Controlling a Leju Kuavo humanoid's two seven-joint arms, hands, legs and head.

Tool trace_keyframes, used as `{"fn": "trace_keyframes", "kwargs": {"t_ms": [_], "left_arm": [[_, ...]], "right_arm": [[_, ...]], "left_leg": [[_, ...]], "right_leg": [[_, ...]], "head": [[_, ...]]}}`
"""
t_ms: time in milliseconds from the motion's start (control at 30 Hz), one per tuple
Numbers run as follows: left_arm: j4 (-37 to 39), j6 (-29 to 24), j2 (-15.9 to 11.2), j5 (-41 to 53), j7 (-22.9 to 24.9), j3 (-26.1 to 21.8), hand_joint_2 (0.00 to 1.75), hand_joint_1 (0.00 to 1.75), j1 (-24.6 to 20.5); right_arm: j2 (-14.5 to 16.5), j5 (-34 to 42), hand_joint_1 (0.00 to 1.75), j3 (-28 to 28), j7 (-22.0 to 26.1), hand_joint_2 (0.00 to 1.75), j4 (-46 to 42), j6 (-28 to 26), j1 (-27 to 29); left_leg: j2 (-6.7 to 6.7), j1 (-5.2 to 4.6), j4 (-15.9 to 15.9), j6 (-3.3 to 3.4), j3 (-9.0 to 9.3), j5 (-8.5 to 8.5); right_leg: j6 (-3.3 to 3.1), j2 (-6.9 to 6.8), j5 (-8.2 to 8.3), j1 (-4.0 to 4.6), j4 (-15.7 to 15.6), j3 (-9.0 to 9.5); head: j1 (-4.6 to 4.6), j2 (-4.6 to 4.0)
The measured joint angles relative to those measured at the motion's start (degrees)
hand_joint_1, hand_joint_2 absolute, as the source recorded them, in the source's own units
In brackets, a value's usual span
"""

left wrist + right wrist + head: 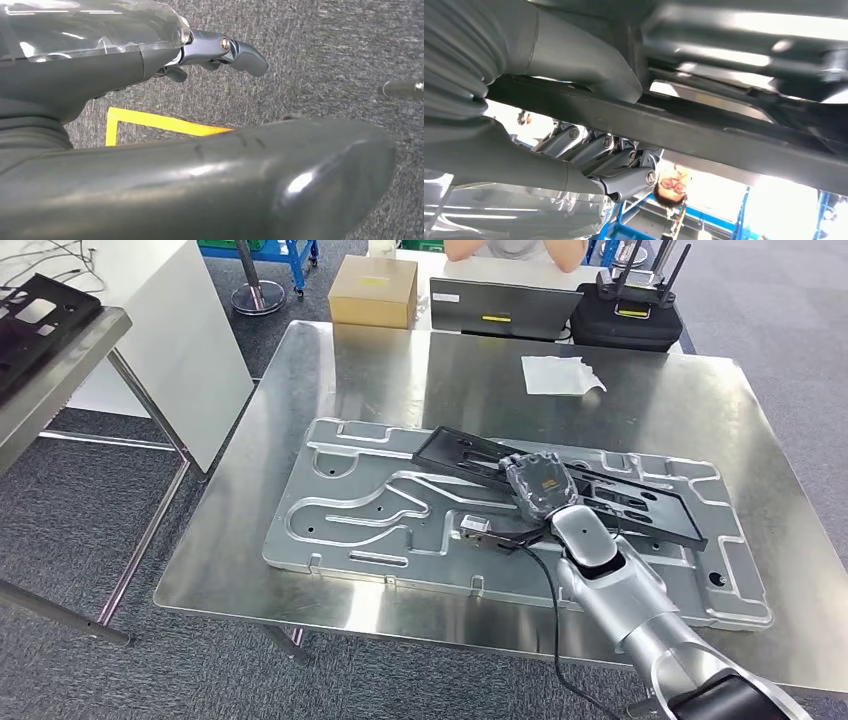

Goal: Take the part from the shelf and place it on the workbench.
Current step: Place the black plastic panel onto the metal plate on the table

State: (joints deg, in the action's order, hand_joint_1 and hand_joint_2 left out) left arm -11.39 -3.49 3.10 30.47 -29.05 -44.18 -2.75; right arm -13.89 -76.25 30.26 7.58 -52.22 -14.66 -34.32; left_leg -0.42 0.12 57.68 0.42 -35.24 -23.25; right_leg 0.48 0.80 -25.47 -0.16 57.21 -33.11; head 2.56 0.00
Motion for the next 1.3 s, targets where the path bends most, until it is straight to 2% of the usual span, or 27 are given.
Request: {"fn": "trace_keyframes", "kwargs": {"t_ms": [100,300,600,733,1033,1167,1300], "left_arm": [[0.0,0.0,0.0,0.1,0.1,0.0,0.0,0.0,-0.3],[0.0,-1.1,0.0,-0.4,0.0,-0.8,0.0,0.0,-0.6],[0.0,-1.0,0.0,-0.6,0.5,-2.2,0.0,0.0,-0.5],[0.0,-0.8,0.0,-0.6,0.5,-2.9,0.0,0.0,-0.5],[0.0,-0.8,0.1,-0.4,0.5,-4.5,0.0,0.0,-0.4],[0.0,-0.9,0.2,-0.1,0.6,-5.3,0.0,0.0,-0.4],[0.0,-1.0,0.2,0.4,0.7,-6.1,0.0,0.0,-0.3]], "right_arm": [[2.9,-1.0,0.0,-0.2,0.4,1.75,1.1,0.0,0.5],[7.9,-1.9,0.0,0.2,2.0,1.75,5.5,0.5,-0.4],[10.5,-0.8,0.0,0.3,2.4,1.75,9.6,-0.1,-3.6],[10.7,0.3,0.0,0.2,2.4,0.0,9.5,0.1,-3.9],[10.5,6.8,0.0,-1.6,2.8,0.0,4.7,0.5,-2.3],[10.4,17.7,0.0,-4.3,4.1,0.0,-3.2,4.2,0.4],[10.2,33.8,0.0,-8.6,5.3,0.0,-14.0,8.9,3.3]], "left_leg": [[0.28,0.04,-0.1,-0.1,0.24,-0.08],[0.38,0.11,-0.1,-0.26,0.39,-0.05],[0.37,0.24,-0.1,-0.51,0.53,0.05],[0.36,0.28,-0.1,-0.54,0.54,0.08],[0.35,0.28,-0.1,-0.56,0.45,0.08],[0.33,0.29,-0.1,-0.62,0.39,0.04],[0.29,0.29,-0.1,-0.67,0.31,0.0]], "right_leg": [[-0.01,0.27,-0.01,0.04,0.1,0.1],[-0.13,0.34,-0.04,0.09,0.2,0.1],[-0.37,0.25,-0.04,0.26,0.3,0.21],[-0.39,0.25,-0.04,0.3,0.3,0.22],[-0.4,0.23,-0.05,0.31,0.3,0.1],[-0.46,0.21,-0.09,0.31,0.4,0.02],[-0.51,0.19,-0.13,0.31,0.4,-0.07]], "head": [[0.0,0.0],[0.0,0.0],[0.0,0.0],[0.0,0.0],[0.0,0.0],[0.0,0.0],[0.0,0.0]]}}
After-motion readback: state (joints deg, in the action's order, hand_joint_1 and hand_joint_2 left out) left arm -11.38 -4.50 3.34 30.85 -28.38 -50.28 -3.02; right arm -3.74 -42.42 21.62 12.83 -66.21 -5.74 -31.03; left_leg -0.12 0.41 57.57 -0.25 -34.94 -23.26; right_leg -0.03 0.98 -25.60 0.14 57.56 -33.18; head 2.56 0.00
